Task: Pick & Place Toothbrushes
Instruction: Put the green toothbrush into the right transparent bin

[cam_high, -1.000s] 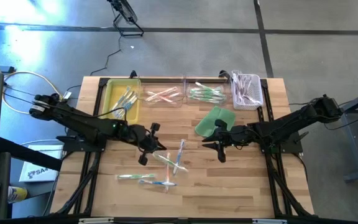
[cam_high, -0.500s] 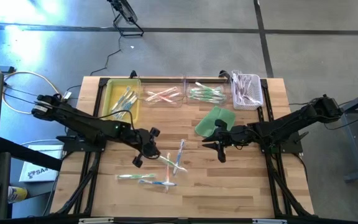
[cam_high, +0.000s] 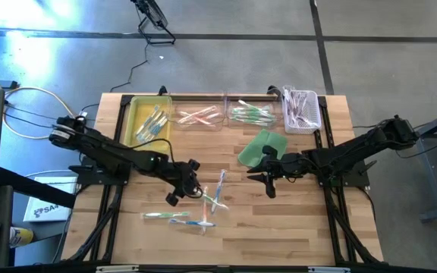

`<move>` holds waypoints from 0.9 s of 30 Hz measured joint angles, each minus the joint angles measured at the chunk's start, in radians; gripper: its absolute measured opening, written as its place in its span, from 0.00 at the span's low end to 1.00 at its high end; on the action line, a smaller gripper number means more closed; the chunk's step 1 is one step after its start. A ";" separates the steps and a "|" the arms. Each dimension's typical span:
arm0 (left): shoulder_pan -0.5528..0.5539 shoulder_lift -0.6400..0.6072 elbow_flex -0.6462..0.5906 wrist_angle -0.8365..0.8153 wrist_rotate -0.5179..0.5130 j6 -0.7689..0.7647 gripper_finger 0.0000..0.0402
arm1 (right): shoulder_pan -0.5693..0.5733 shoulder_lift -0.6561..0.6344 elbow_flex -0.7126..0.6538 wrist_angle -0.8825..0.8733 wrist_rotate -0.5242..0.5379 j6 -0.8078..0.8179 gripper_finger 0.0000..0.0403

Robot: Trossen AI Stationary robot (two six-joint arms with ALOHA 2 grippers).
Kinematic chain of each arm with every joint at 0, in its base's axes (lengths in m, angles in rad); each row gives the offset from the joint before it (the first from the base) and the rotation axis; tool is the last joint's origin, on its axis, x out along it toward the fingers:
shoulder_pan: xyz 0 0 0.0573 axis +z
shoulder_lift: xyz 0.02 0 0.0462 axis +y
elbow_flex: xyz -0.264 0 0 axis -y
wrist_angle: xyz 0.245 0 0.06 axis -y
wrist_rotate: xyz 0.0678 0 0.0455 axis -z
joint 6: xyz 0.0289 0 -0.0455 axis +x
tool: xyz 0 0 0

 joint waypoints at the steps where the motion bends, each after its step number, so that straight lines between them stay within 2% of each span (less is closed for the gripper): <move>1: 0.000 0.015 0.000 0.000 0.000 -0.015 0.42 | 0.000 0.000 0.000 0.000 0.000 0.000 0.20; 6: 0.000 0.073 0.000 0.023 0.000 -0.047 0.42 | 0.000 0.000 0.000 -0.001 0.000 0.000 0.20; 19: 0.000 0.090 0.000 0.048 0.034 -0.051 0.42 | 0.000 0.000 0.000 -0.002 0.000 0.000 0.20; 27: 0.000 0.141 -0.001 0.071 0.035 -0.085 0.42 | 0.000 0.000 0.000 -0.003 0.000 0.000 0.20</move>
